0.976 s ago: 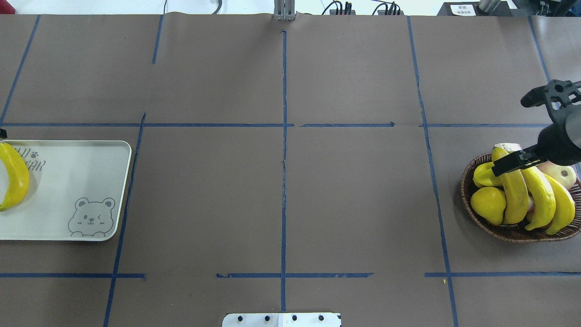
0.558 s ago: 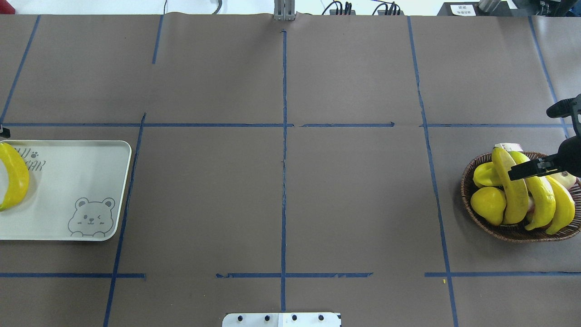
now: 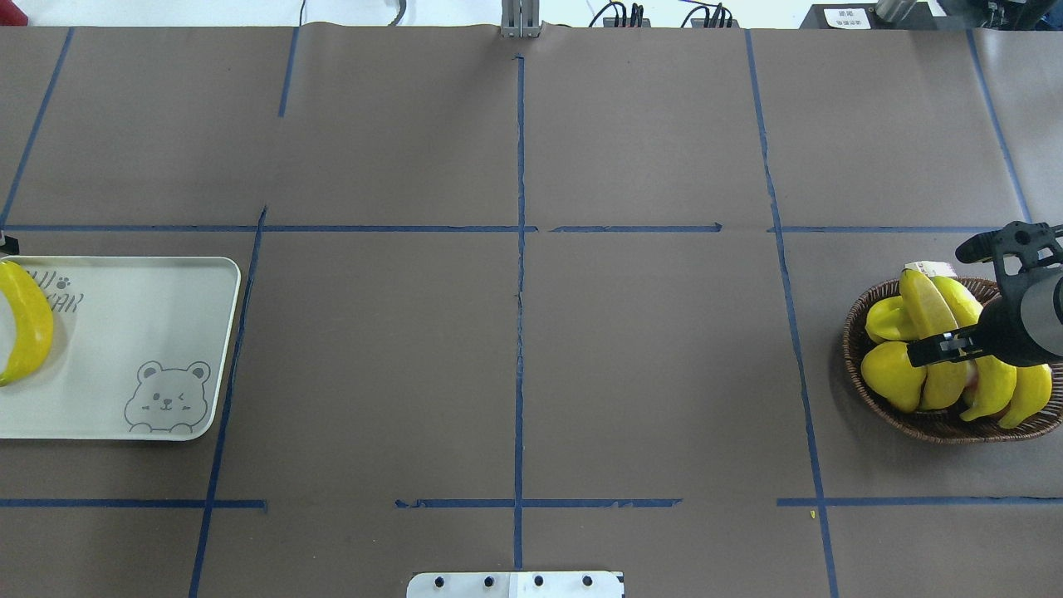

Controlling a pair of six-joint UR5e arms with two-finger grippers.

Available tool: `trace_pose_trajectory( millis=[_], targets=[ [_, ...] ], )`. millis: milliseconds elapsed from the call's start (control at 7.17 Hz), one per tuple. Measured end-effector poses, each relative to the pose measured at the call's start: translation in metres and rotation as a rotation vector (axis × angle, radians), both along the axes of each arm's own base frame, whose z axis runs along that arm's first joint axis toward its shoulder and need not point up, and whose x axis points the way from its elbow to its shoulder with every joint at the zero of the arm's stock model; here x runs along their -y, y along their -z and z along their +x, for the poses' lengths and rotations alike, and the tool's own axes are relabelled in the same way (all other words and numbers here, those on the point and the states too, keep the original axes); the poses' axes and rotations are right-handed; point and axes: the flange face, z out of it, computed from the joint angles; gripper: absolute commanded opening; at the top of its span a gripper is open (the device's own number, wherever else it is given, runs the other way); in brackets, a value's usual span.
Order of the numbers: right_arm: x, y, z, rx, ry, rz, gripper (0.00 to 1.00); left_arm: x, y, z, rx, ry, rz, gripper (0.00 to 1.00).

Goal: Transfer all bananas from basket to plate

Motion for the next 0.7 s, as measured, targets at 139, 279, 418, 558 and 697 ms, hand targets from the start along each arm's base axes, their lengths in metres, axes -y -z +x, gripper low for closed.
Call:
trace_pose_trajectory(
  millis=[139, 279, 418, 558, 697],
  targets=[
    [-0.003, -0.006, 0.0, -0.018, 0.008, 0.003, 0.83, 0.0, 0.0, 0.0, 0.0, 0.001, -0.001, 1.0],
    [-0.005, -0.012, 0.0, -0.038, 0.017, 0.01, 0.75, 0.0, -0.001, 0.0, 0.0, 0.001, -0.003, 1.0],
    [-0.005, -0.019, -0.002, -0.057, 0.025, 0.014, 0.65, 0.0, -0.002, 0.0, 0.0, 0.001, -0.004, 1.0],
    [-0.004, -0.025, -0.005, -0.07, 0.031, 0.016, 0.59, 0.0, -0.003, 0.0, 0.001, 0.001, -0.006, 1.0],
    [-0.004, -0.027, -0.008, -0.073, 0.036, 0.017, 0.54, 0.0, -0.004, 0.0, 0.001, 0.001, -0.007, 1.0]
  ],
)
